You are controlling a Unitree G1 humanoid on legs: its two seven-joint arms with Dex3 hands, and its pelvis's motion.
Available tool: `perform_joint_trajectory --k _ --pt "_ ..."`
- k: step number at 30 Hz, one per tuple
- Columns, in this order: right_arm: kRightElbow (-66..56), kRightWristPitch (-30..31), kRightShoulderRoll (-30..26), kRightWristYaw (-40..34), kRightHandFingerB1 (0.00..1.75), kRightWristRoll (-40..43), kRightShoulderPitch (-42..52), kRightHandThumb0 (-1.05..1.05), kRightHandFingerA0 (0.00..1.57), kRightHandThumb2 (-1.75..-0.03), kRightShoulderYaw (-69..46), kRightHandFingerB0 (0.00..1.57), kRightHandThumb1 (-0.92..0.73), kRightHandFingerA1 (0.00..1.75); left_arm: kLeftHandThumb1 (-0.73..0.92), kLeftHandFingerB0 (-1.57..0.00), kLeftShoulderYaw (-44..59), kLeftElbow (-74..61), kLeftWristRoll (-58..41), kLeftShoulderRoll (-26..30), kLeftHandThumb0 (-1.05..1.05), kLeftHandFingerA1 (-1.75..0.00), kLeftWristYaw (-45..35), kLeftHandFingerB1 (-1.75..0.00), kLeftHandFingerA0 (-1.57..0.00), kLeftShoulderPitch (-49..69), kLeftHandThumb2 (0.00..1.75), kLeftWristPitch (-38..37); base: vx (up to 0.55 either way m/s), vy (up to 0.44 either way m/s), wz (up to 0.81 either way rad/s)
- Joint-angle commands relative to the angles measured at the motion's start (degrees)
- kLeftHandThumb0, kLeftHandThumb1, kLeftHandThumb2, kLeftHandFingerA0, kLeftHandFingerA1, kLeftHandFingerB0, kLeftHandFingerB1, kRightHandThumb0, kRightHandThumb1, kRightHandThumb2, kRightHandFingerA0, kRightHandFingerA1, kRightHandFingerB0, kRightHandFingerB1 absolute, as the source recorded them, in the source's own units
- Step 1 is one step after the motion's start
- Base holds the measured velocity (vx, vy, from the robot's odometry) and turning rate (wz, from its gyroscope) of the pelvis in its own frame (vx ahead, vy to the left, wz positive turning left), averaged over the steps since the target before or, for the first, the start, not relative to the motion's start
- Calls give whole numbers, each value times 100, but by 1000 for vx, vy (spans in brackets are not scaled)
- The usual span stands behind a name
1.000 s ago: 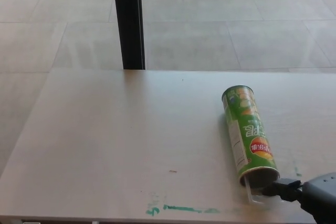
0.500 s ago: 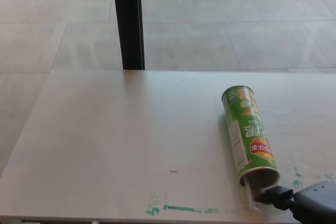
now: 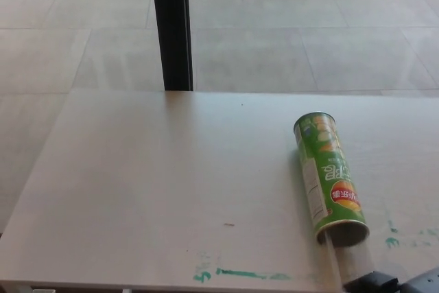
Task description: Use the finger on the right hand of the robot to pull out the chips tray kept inside a container in the middle of the desk
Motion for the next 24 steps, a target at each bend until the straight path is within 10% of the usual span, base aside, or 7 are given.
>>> perform_joint_trajectory --k 1,2,20,21,22,24 --pt "-207 -213 -177 220 34 224 406 -36 81 -59 -169 31 -63 139 64 -53 24 51 2 141 -24 -74 -63 -62 -60 0 63 -11 0 0 0" --pt "-343 -145 -182 251 45 178 561 -44 84 -81 -192 26 -55 123 64 -55 15 43 22 147 -24 -75 -52 -62 -62 27 62 -13 0 0 0" --pt "-992 -220 -129 216 35 115 1462 -35 80 -61 -630 34 -61 140 65 -55 -95 159 132 217 -27 -71 -65 -60 -60 22 61 4 0 0 0" --pt "-1006 -280 -135 195 35 190 1512 -36 80 -61 -682 34 -61 140 44 -50 -177 185 197 267 -28 -75 -118 -66 -61 15 90 31 0 0 0" --pt "-1054 -293 -134 189 34 191 1575 -36 80 -61 -737 34 -61 140 63 -57 -263 246 252 319 -27 -70 -172 -60 -63 -3 59 26 0 0 0" --pt "-1123 -246 -103 253 35 205 1628 -37 79 -62 -784 33 -62 140 61 -57 -307 337 216 351 -25 -71 -217 -61 -63 -32 60 -17 0 0 0"
